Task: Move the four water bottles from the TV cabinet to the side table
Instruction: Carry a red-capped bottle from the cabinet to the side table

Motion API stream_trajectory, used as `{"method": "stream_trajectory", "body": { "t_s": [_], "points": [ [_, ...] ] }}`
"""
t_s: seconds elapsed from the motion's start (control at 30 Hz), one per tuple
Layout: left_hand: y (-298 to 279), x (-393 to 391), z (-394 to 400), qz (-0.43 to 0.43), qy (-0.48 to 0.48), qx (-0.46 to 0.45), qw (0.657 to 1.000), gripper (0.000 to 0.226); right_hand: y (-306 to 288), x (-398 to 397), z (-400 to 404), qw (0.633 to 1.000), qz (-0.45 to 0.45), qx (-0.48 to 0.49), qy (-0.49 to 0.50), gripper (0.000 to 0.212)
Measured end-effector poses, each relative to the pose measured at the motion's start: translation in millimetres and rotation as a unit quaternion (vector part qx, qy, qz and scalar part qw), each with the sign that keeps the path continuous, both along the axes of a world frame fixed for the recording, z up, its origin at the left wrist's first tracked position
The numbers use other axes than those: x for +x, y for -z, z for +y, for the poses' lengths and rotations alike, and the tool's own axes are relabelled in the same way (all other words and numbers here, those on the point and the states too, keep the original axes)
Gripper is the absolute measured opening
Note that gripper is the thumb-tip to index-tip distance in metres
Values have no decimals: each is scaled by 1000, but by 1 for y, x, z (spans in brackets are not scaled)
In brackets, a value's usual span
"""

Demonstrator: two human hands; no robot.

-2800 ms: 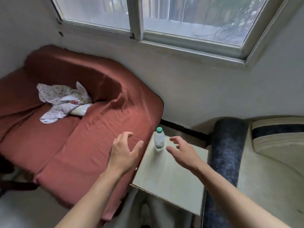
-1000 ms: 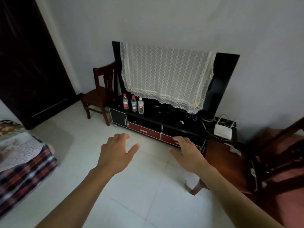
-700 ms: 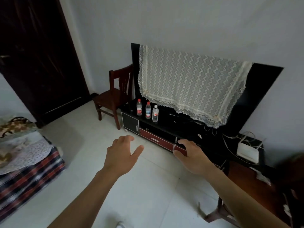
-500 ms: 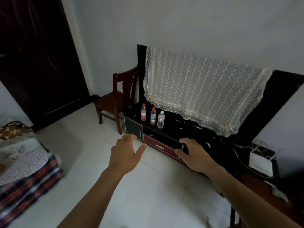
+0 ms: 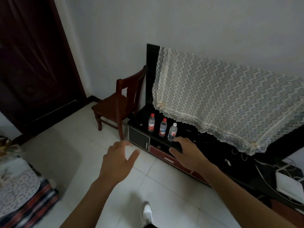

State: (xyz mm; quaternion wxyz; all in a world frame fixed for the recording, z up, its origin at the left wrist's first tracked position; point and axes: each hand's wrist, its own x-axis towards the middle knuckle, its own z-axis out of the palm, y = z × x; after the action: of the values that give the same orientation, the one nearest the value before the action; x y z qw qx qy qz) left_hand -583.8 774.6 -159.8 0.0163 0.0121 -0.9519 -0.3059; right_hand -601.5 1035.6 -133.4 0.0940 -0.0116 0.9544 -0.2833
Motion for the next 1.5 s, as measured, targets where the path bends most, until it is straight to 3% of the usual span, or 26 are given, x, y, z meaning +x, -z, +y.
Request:
{"method": "stream_trajectory", "body": {
  "t_s": [0.37, 0.47, 0.53, 0.63, 0.77, 1.0, 1.2, 1.5],
  "points": [
    [30, -223, -34, -58, 47, 1, 997, 87, 45, -215, -40, 996, 2, -81, 49, 44],
    [27, -281, -41, -58, 57, 16, 997, 75, 42, -269, -47, 994, 14, -87, 60, 26],
    [27, -321, -46, -50, 60, 27, 997, 62, 39, -302, -49, 995, 10, -72, 66, 35],
    [31, -376, -48, -59, 80, 18, 995, 62, 42, -336, -50, 995, -4, -48, 82, 53],
    [47, -444, -39, -79, 149, 9, 986, 62, 63, -365, -53, 989, -31, -41, 136, 54],
    [94, -545, -36, -128, 260, 9, 957, 57, 103, -406, -87, 952, -67, -90, 285, 32],
    [140, -627, -44, -198, 349, -15, 916, 60, 143, -453, -131, 904, -92, -122, 400, 43],
    [237, -679, -23, -233, 405, -4, 884, 51, 241, -486, -147, 858, -144, -153, 468, 46]
  ]
}}
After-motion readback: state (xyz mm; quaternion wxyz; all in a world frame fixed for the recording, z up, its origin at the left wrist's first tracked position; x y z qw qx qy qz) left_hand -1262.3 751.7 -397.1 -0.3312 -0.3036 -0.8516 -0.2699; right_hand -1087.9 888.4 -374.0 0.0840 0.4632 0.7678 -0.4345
